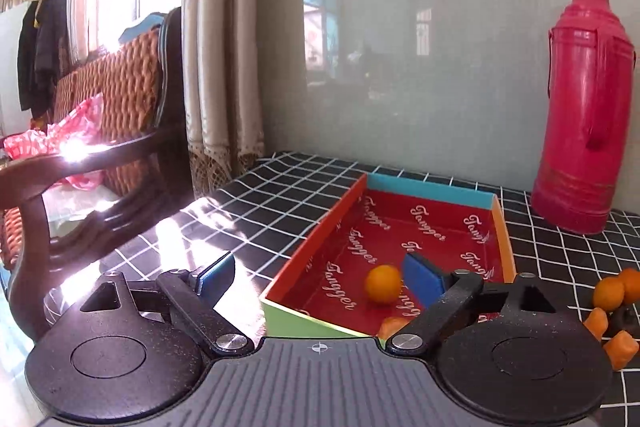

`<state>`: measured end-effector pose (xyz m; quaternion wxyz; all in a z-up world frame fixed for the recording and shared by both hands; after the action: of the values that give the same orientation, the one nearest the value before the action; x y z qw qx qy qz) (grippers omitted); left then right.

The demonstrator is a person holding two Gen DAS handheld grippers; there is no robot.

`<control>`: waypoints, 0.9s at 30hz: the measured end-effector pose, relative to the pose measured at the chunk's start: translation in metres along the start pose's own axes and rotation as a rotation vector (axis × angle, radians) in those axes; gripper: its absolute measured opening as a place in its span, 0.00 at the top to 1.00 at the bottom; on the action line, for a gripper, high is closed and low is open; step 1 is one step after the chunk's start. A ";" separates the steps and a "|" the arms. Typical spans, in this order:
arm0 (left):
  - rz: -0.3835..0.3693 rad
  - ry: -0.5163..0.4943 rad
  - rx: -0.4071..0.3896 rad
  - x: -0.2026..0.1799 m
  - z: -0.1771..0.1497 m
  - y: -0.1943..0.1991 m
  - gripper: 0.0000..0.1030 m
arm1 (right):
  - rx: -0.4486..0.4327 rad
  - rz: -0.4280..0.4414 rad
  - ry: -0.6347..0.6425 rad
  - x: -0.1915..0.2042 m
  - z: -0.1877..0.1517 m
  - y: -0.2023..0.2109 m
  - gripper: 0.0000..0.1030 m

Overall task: Organize fruits
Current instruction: 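Drop the orange into the box by opening the left gripper, then grasp a carrot piece with the right gripper and lift it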

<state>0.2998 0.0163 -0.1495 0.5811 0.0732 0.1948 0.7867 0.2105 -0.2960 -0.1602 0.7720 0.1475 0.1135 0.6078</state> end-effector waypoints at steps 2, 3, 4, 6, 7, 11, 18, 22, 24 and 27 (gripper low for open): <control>0.004 -0.007 -0.024 0.008 0.003 0.008 0.10 | 0.009 0.022 0.015 0.012 -0.001 -0.005 0.06; 0.004 -0.009 -0.032 0.012 0.004 0.013 0.10 | 0.013 0.037 0.024 0.018 -0.002 -0.007 0.06; 0.003 -0.005 -0.040 0.017 0.006 0.016 0.09 | 0.019 0.053 0.035 0.025 -0.003 -0.010 0.06; 0.011 0.001 -0.057 0.027 0.008 0.022 0.08 | 0.044 0.078 0.060 0.038 -0.007 -0.018 0.07; 0.023 0.002 -0.067 0.033 0.008 0.024 0.06 | 0.060 0.091 0.069 0.044 -0.009 -0.022 0.08; 0.068 0.002 -0.076 0.054 0.009 0.024 0.03 | 0.137 0.102 0.083 0.056 -0.020 -0.042 0.27; 0.141 0.089 -0.058 0.099 0.014 0.014 0.03 | 0.223 0.091 0.021 0.057 -0.032 -0.070 0.44; 0.155 0.117 -0.052 0.110 0.013 0.012 0.03 | 0.249 0.079 0.027 0.058 -0.038 -0.080 0.66; 0.163 0.110 -0.055 0.113 0.013 0.011 0.02 | 0.244 0.076 0.028 0.058 -0.038 -0.081 0.71; 0.170 0.104 -0.056 0.117 0.013 0.011 0.02 | 0.239 0.066 0.060 0.061 -0.037 -0.082 0.74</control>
<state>0.2580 0.1264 -0.1461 0.5032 0.0319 0.1957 0.8411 0.2856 -0.2509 -0.2243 0.7247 0.2238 0.2034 0.6191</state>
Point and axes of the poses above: each gripper's, at about its wrist camera, not at the fingertips, and y roughly against the way its jaws point, x to its left, z to its top, the point moved 10 cm from there along -y, roughly the way its jaws point, and after that the axes turned 10 degrees about y, right-handed, at the moved point
